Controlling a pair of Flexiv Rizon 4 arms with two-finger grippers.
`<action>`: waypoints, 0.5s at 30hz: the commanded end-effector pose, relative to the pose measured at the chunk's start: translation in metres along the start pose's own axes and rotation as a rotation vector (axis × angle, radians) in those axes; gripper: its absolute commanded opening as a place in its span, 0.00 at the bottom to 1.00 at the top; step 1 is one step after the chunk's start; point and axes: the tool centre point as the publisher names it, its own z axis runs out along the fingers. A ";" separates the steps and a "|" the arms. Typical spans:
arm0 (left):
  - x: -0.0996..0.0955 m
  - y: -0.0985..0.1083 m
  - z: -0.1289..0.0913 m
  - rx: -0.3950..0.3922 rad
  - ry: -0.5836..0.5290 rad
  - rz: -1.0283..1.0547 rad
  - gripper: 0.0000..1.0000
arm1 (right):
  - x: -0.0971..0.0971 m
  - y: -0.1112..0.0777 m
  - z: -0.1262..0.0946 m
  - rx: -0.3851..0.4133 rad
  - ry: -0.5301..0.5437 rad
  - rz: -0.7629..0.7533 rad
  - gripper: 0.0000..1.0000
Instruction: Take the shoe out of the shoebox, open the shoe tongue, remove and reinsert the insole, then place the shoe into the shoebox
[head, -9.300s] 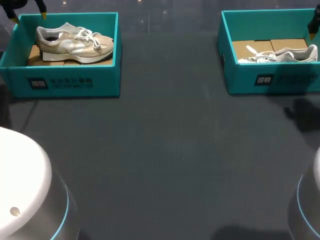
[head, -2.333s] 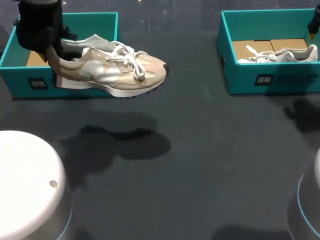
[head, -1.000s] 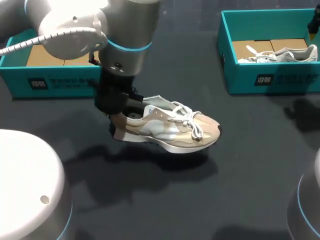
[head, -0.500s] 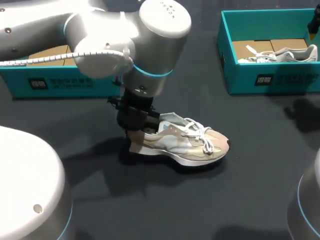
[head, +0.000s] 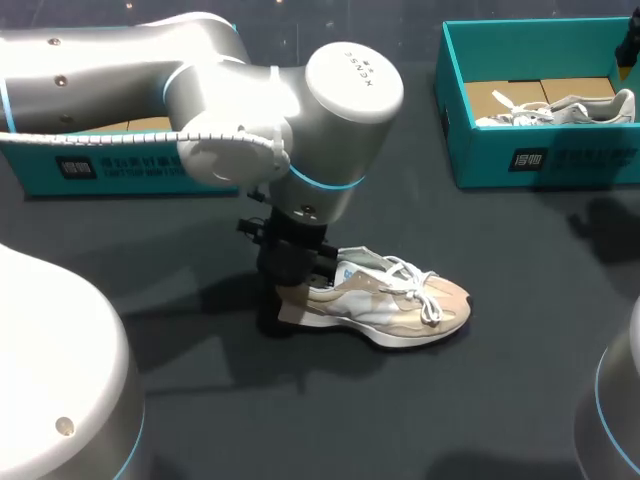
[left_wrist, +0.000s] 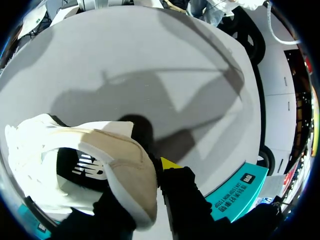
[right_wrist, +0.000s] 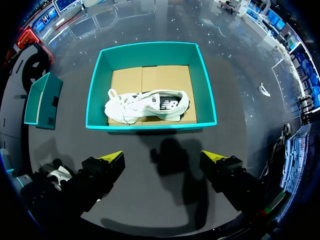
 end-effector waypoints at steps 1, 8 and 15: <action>-0.003 0.001 0.003 -0.008 -0.007 -0.007 0.00 | 0.001 0.000 0.000 0.000 -0.002 0.001 1.00; -0.005 0.000 0.007 -0.025 -0.016 -0.012 0.00 | 0.001 0.000 0.000 0.000 -0.002 0.001 1.00; -0.004 -0.005 0.015 -0.014 -0.004 -0.020 0.00 | 0.001 0.000 0.000 0.000 -0.002 0.001 1.00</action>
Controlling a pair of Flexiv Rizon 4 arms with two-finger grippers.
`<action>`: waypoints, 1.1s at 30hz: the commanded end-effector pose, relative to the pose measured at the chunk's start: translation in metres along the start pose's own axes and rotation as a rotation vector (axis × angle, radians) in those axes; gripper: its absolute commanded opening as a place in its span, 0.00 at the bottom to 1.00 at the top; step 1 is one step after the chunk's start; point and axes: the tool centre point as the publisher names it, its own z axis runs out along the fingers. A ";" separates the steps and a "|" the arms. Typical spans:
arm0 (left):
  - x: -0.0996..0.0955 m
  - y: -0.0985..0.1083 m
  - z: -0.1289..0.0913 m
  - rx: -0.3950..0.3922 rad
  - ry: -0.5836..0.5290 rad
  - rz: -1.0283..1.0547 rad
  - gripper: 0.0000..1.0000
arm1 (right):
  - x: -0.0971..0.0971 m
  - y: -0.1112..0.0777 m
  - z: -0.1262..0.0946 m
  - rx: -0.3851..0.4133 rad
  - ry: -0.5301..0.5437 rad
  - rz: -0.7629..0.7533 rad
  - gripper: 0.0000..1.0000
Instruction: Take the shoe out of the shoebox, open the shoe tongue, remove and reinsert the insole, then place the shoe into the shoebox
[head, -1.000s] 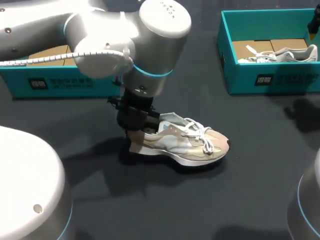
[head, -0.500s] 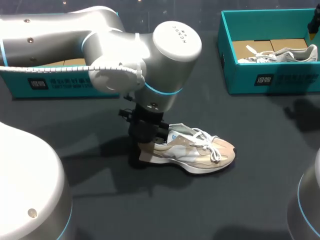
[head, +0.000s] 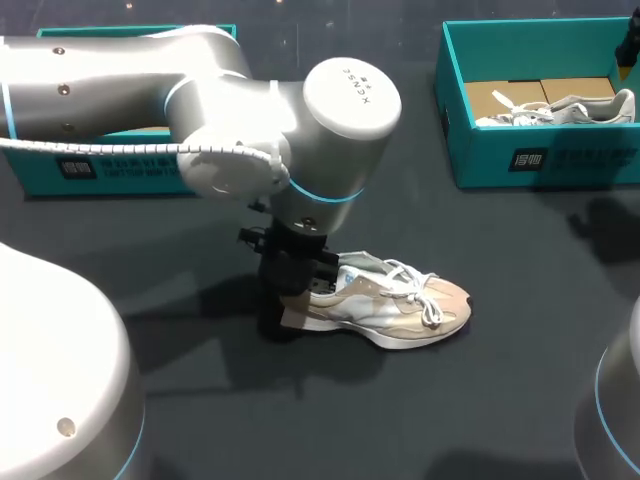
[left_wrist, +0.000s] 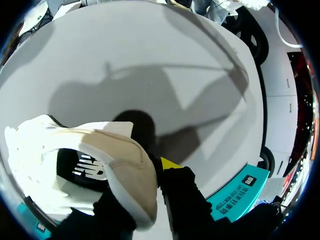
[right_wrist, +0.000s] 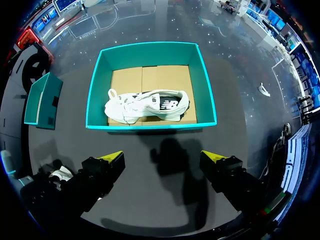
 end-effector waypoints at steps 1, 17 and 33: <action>0.000 -0.002 0.004 0.005 0.001 -0.002 0.00 | 0.001 0.000 0.000 0.000 -0.002 0.001 1.00; -0.002 -0.007 0.013 0.014 0.016 -0.014 0.31 | 0.001 0.000 0.000 0.000 -0.002 0.001 1.00; 0.015 -0.012 -0.050 -0.014 -0.165 -0.039 1.00 | 0.001 0.000 0.000 0.000 -0.002 0.001 1.00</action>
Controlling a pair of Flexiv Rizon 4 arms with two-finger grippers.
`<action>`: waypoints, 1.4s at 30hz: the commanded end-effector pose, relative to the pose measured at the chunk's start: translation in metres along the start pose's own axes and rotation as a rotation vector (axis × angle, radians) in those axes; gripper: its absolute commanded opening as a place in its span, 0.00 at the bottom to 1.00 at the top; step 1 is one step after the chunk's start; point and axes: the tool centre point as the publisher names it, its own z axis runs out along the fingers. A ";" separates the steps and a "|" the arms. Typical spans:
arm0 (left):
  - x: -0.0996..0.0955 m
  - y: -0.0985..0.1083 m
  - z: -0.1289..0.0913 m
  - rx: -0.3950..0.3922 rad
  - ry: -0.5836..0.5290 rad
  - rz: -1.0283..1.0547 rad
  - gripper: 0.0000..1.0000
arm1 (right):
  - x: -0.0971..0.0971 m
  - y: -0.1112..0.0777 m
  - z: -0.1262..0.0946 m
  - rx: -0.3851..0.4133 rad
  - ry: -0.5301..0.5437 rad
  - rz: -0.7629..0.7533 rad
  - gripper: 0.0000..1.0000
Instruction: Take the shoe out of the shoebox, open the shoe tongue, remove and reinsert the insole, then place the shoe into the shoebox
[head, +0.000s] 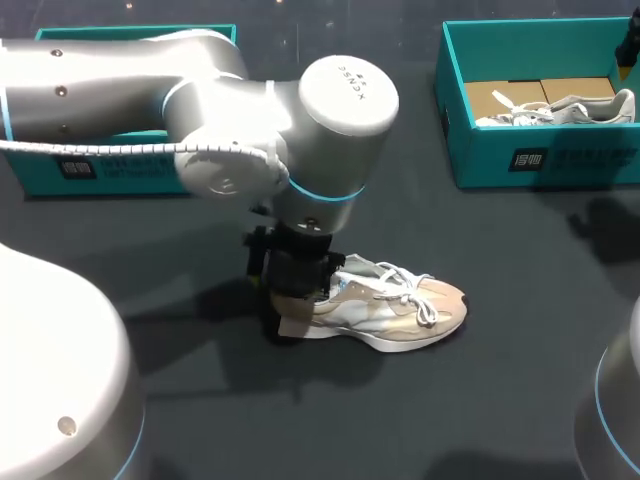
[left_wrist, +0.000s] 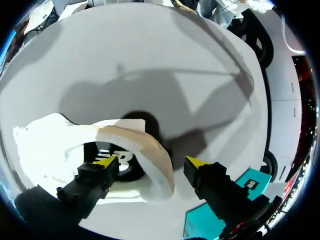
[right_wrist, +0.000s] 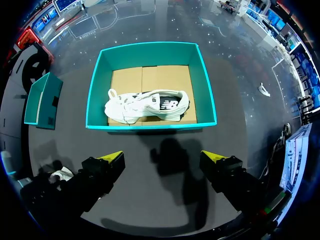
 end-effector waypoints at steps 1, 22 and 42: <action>0.029 -0.008 -0.043 -0.014 -0.123 -0.022 1.00 | 0.000 0.000 0.000 0.000 -0.002 0.001 1.00; 0.061 -0.015 -0.083 0.280 -0.316 -0.387 1.00 | 0.000 0.000 0.000 0.000 -0.002 0.001 1.00; 0.077 -0.018 -0.073 0.578 -0.424 -0.820 1.00 | 0.000 0.000 0.000 0.000 -0.002 0.001 1.00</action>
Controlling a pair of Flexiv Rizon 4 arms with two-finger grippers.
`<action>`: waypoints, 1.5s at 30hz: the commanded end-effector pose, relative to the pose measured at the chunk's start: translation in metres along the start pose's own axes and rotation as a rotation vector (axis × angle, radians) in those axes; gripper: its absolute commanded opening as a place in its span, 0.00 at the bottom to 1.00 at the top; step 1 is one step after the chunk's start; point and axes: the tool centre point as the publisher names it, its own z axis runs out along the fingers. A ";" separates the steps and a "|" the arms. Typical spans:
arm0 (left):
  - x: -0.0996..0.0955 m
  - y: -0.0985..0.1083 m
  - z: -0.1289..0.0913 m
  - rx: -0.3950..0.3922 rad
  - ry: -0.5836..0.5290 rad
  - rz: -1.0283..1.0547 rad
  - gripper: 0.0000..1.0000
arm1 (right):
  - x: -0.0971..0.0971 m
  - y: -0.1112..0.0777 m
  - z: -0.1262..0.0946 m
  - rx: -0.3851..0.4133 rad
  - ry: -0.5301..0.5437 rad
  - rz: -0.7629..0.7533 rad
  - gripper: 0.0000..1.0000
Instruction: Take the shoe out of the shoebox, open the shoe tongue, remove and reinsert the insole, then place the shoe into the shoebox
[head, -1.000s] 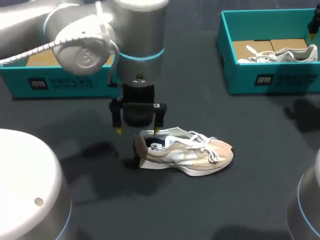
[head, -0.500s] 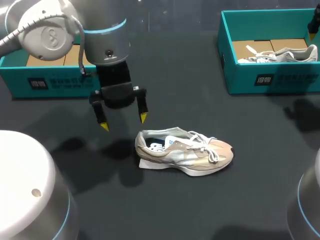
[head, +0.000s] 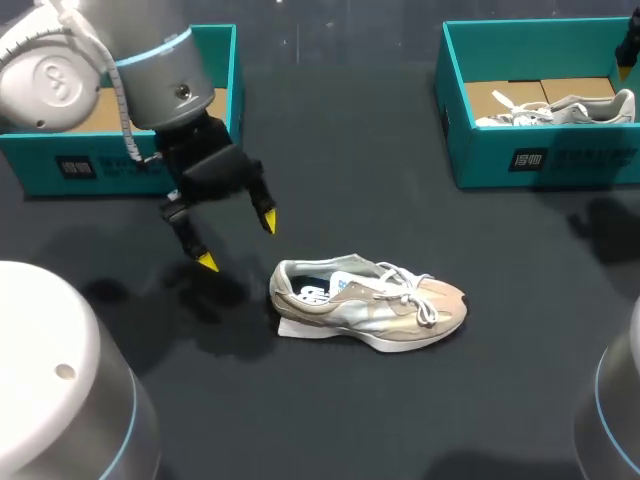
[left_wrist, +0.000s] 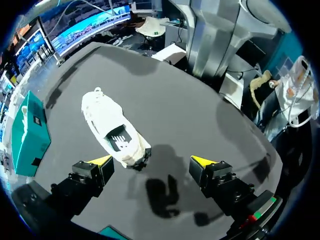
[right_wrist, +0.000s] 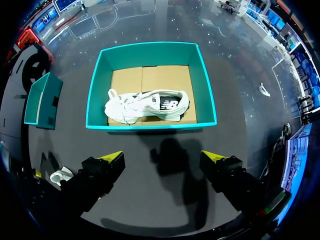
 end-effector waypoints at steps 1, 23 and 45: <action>0.002 0.007 0.007 0.043 -0.017 -0.031 1.00 | 0.000 0.000 0.000 0.000 -0.002 0.001 1.00; 0.043 0.036 0.032 0.388 -0.366 -0.422 1.00 | 0.000 0.000 0.000 0.000 -0.002 0.001 1.00; 0.045 0.072 0.057 0.671 -0.446 -0.590 1.00 | 0.000 0.000 0.000 0.000 -0.002 0.001 1.00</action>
